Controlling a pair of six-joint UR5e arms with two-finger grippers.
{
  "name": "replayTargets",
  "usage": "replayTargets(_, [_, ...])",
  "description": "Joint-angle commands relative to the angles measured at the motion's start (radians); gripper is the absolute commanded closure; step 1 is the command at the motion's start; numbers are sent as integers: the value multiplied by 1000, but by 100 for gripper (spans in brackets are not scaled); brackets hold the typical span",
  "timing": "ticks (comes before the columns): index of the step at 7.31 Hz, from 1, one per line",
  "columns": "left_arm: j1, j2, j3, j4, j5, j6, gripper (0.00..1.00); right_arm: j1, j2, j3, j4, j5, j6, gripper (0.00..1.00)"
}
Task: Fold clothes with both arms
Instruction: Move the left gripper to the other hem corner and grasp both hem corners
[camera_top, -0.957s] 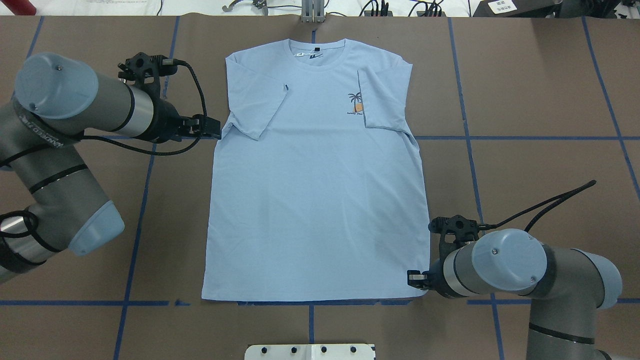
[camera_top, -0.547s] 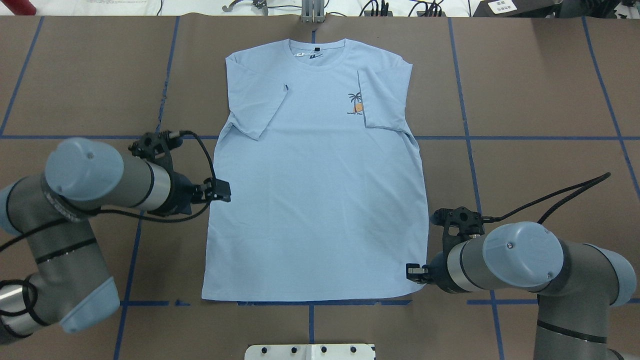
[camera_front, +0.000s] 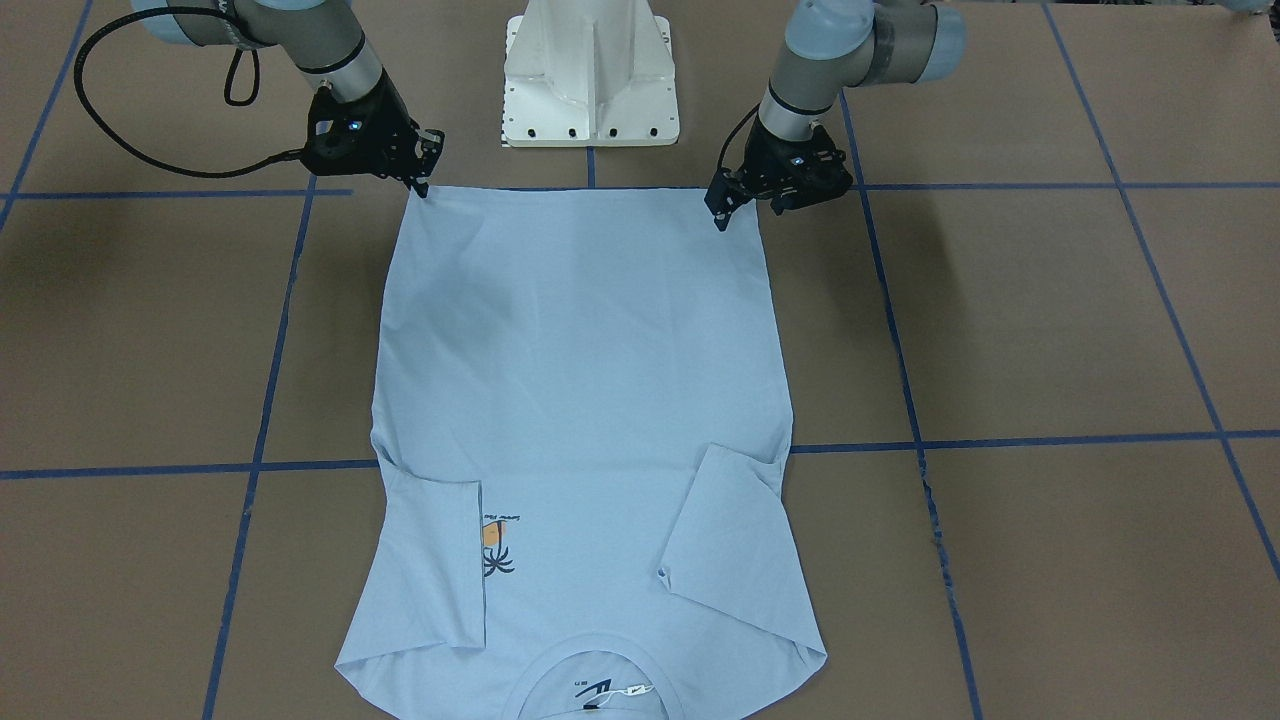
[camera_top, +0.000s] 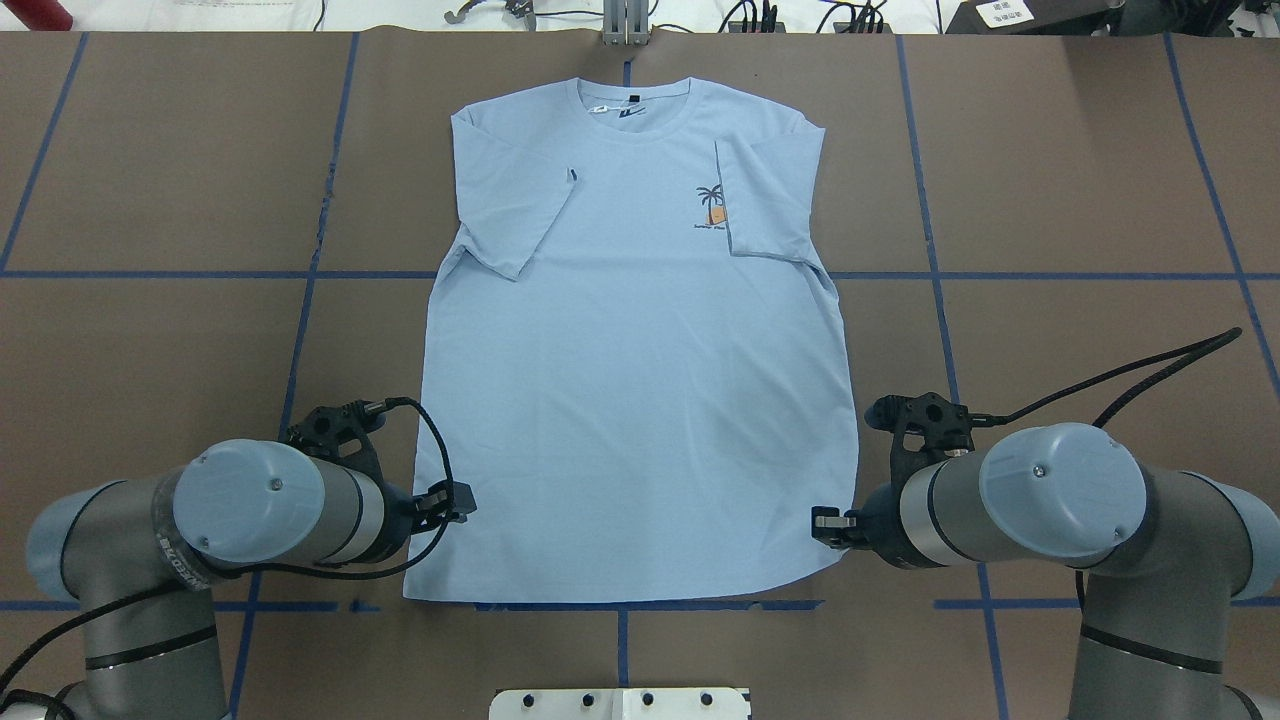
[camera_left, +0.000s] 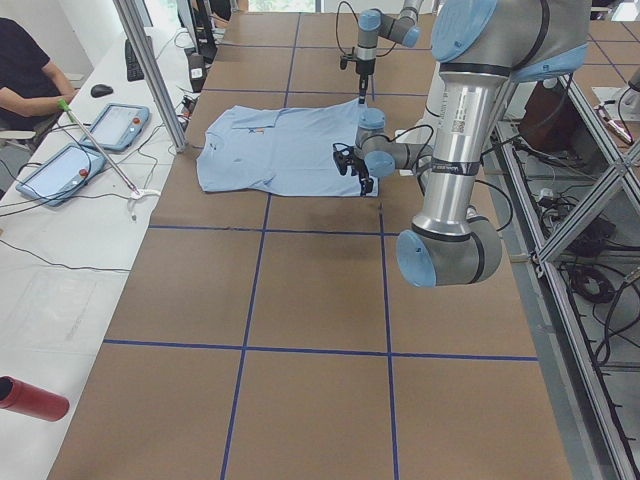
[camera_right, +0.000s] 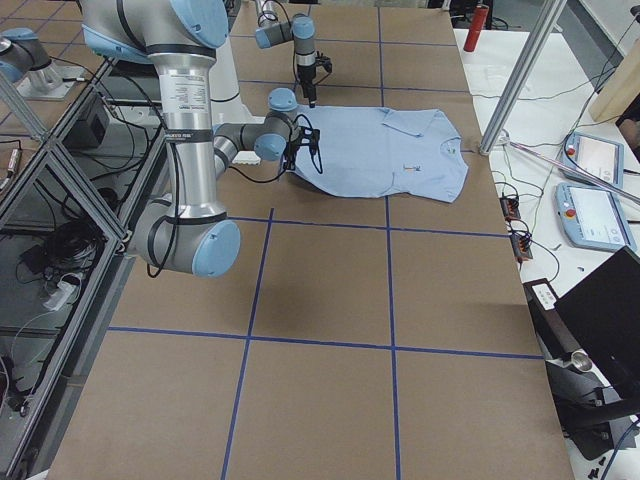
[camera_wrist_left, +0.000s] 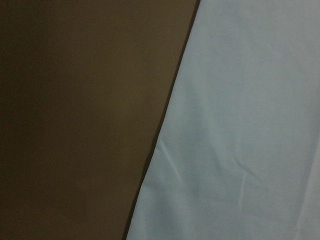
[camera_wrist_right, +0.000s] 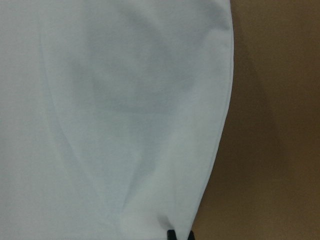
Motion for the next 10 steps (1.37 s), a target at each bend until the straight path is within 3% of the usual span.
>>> replayTargets(1, [31,0,-21,62,21,-7,6,4,2,-1,0,0,-1,100])
replayTargets(6, [67,2,-6,65,19,-7,14,14,6,-1,0,3,-1,100])
replayTargets(8, [67,6,-3,65,21,-9,25,18,6,-1,0,11,-1,100])
replayTargets(10, [67,5,0,64,19,-9,45,35,7,1,0,35,-1,100])
